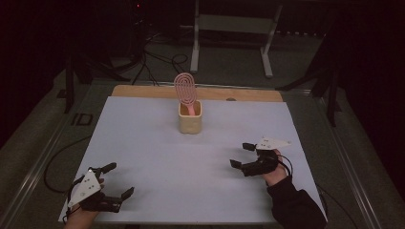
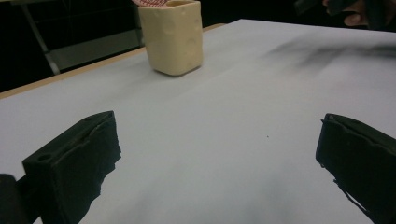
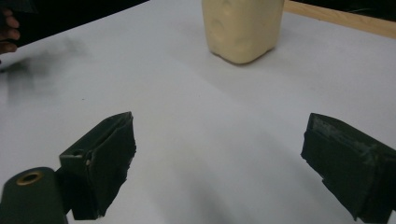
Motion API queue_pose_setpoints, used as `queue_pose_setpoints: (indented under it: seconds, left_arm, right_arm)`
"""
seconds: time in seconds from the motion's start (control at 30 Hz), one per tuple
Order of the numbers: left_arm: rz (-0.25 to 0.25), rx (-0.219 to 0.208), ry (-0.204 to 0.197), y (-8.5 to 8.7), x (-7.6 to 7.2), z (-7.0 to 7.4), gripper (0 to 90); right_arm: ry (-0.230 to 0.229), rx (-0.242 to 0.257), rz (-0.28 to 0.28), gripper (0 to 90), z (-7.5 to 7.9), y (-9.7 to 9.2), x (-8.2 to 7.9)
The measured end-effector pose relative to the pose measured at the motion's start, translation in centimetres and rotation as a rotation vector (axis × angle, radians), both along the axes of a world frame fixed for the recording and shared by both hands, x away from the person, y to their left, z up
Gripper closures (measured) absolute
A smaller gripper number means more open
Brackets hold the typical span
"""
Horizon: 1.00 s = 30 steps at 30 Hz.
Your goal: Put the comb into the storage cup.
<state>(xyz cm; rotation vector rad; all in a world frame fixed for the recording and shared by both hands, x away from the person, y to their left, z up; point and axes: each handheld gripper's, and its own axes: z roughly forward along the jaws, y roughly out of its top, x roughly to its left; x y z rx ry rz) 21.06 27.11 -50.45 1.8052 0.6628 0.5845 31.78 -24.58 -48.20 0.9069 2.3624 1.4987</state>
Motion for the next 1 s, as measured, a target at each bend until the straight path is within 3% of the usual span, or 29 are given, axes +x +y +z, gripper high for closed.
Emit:
queue_pose_setpoints:
  seconds: [0.33,0.6,0.83,1.0]
  left_arm:
    - [-0.002,0.0,0.0,0.0,0.0,0.0,0.0]
    - [-0.002,0.0,0.001,0.0,0.0,0.0,0.0]
    - [-0.002,0.004,0.002,-0.1,0.0,0.0,0.0]
    - [-0.001,0.004,0.004,-0.1,0.0,-0.1,0.0]
  right_arm:
    - [-0.011,-0.01,-0.045,9.7,-0.8,-2.4,-2.6]
    - [-0.015,-0.056,-0.089,9.6,-1.7,-4.3,-4.1]
    - [0.003,-0.022,-0.145,9.6,-2.5,-6.0,-5.3]
    - [-0.015,-0.033,-0.171,9.7,-2.9,-6.6,-5.8]
